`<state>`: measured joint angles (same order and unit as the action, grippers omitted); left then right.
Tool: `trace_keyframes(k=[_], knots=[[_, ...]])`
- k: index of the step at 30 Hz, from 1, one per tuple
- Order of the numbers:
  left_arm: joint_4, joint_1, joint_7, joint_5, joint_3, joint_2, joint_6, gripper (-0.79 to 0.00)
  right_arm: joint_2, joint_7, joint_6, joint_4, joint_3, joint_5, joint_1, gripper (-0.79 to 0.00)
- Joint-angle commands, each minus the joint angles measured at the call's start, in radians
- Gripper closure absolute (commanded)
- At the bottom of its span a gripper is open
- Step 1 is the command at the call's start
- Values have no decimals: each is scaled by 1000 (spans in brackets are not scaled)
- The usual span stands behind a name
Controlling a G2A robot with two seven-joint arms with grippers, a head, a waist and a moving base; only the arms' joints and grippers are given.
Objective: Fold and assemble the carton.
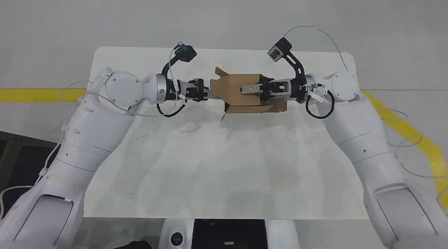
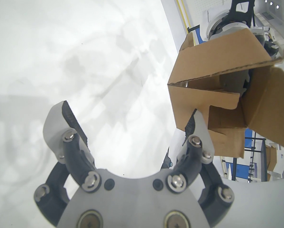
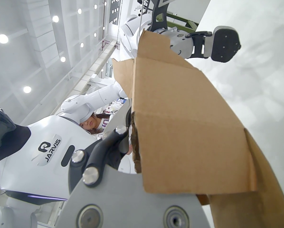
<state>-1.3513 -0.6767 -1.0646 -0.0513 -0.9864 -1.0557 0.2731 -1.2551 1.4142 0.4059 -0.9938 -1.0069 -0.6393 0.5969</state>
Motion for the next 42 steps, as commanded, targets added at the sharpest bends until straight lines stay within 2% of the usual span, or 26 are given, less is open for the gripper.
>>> trace_keyframes(k=[1, 16, 26, 33, 42], knots=[[3, 4, 1, 1, 2, -1, 1, -785, -3, 3, -3, -2, 9, -2, -3, 0], [17, 8, 11, 18, -8, -3, 17, -785, -12, -4, 4, 11, 27, -7, -17, 0], [1, -20, 19, -47, -6, 4, 40, -785, -5, -113, 45, 35, -32, -16, -9, 0], [-40, -35, 2, -34, 8, 2, 45, -785, -4, -196, 41, 15, -36, 43, 0, 0], [3, -7, 14, 0, -40, 8, 41, -785, 0, -164, 11, 6, -36, 75, 4, 0]])
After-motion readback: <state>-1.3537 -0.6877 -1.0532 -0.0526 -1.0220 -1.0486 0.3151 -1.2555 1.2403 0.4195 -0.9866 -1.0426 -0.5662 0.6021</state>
